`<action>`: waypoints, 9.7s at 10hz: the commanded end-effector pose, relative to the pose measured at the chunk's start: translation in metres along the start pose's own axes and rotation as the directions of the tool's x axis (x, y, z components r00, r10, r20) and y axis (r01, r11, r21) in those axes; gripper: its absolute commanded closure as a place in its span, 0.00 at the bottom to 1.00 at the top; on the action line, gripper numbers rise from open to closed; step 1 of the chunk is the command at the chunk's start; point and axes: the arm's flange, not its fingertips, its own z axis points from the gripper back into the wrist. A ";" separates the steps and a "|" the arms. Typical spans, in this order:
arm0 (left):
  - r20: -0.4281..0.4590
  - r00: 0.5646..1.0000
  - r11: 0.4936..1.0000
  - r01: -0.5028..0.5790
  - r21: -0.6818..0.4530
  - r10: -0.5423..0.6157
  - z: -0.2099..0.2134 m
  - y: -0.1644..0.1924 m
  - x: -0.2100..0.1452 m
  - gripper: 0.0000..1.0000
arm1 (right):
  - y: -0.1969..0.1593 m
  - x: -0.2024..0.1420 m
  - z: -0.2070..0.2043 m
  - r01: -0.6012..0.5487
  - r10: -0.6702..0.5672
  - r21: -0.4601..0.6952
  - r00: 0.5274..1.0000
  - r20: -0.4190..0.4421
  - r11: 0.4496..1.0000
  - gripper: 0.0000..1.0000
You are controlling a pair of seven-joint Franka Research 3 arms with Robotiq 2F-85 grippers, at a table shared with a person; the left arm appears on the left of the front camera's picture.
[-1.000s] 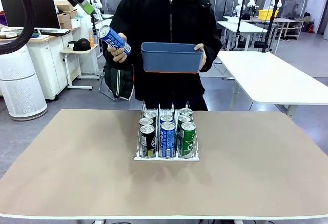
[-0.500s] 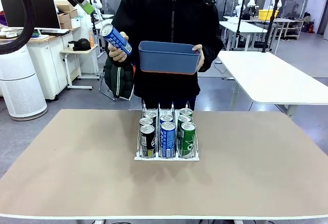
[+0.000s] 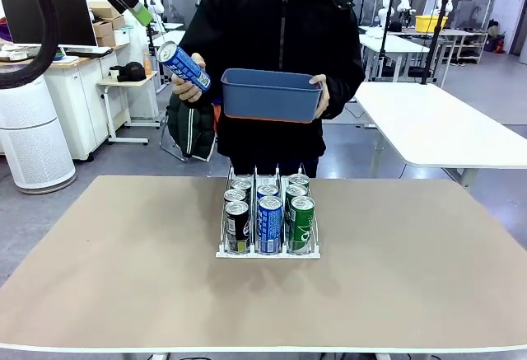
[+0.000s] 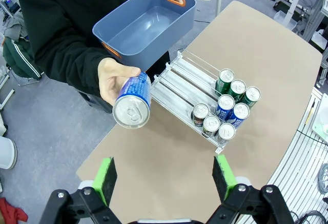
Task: Fill the beverage cans into the dispenser.
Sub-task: Pick up the Ionic drink handed by the human, then place the picked Ionic drink in the line of the Automatic Can Dispenser with the same cans.
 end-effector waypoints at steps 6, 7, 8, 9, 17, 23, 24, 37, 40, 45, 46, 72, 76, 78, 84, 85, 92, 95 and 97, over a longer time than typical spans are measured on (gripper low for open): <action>0.036 0.998 0.999 0.047 0.012 -0.047 -0.030 0.022 0.006 0.00 | 0.001 0.000 0.001 0.000 0.000 0.000 1.000 0.001 1.000 0.00; 0.053 0.998 0.999 0.044 0.016 -0.045 -0.036 0.022 0.004 0.00 | 0.001 0.000 0.001 0.000 0.000 0.000 1.000 0.001 1.000 0.00; 0.085 0.995 0.999 0.041 0.018 -0.043 -0.043 0.023 0.003 0.00 | 0.001 0.000 0.001 0.000 0.000 0.000 1.000 0.001 1.000 0.00; 0.099 0.995 0.999 0.034 -0.008 -0.033 -0.048 0.029 0.000 0.00 | 0.001 0.000 0.001 0.000 0.000 0.000 1.000 0.001 1.000 0.00; 0.106 0.992 0.998 -0.059 -0.028 0.061 -0.094 0.044 -0.020 0.00 | 0.001 0.000 0.001 0.000 0.000 0.000 1.000 0.001 1.000 0.00; 0.136 0.989 0.996 -0.051 -0.070 0.060 -0.116 0.051 -0.034 0.00 | 0.001 0.000 0.001 0.000 0.000 0.000 1.000 0.001 1.000 0.00; 0.141 0.988 0.995 -0.058 -0.075 0.068 -0.120 0.052 -0.035 0.00 | 0.001 0.000 0.001 0.000 0.000 0.000 1.000 0.001 1.000 0.00; 0.055 0.994 0.995 -0.092 -0.033 0.093 -0.127 0.049 -0.039 1.00 | 0.001 0.000 0.001 0.000 0.000 0.000 1.000 0.001 1.000 0.00; 0.042 0.993 0.994 -0.112 -0.014 0.113 -0.125 0.050 -0.041 1.00 | 0.001 0.000 0.001 0.000 0.000 0.000 1.000 0.001 1.000 0.00; 0.025 0.994 0.994 -0.108 0.003 0.108 -0.122 0.047 -0.032 0.98 | 0.001 0.000 0.001 0.000 0.000 0.000 1.000 0.001 1.000 0.00; 0.046 0.994 0.995 -0.100 -0.025 0.101 -0.126 0.051 -0.035 0.98 | 0.001 0.000 0.001 0.000 0.000 0.000 1.000 0.001 1.000 0.00; 0.046 0.994 0.995 -0.100 -0.025 0.101 -0.126 0.051 -0.035 0.98 | 0.001 0.000 0.001 0.000 0.000 0.000 1.000 0.001 1.000 0.00; 0.046 0.994 0.995 -0.100 -0.025 0.101 -0.126 0.051 -0.035 0.98 | 0.001 0.000 0.001 0.000 0.000 0.000 1.000 0.001 1.000 0.00; 0.046 0.994 0.995 -0.100 -0.025 0.101 -0.126 0.051 -0.035 0.98 | 0.001 0.000 0.001 0.000 0.000 0.000 1.000 0.001 1.000 0.00; -0.005 0.994 0.994 -0.111 -0.021 0.110 -0.127 0.046 -0.034 0.43 | 0.001 0.000 0.001 0.000 0.000 0.000 1.000 0.001 1.000 0.00; -0.045 0.994 0.994 -0.105 -0.023 0.104 -0.124 0.039 -0.034 0.43 | 0.001 0.000 0.001 0.000 0.000 0.000 1.000 0.001 1.000 0.00; -0.213 0.958 0.981 0.178 -0.082 -0.192 -0.108 -0.072 -0.045 0.43 | 0.001 0.000 0.001 0.000 0.000 0.000 1.000 0.001 1.000 0.00; -0.258 0.919 0.948 0.257 -0.186 -0.299 -0.124 -0.129 -0.057 0.43 | 0.001 0.000 0.001 0.000 0.000 0.000 1.000 0.001 1.000 0.00; -0.266 0.905 0.935 0.279 -0.219 -0.332 -0.128 -0.148 -0.055 0.43 | 0.001 0.000 0.001 0.000 0.000 0.000 1.000 0.001 1.000 0.00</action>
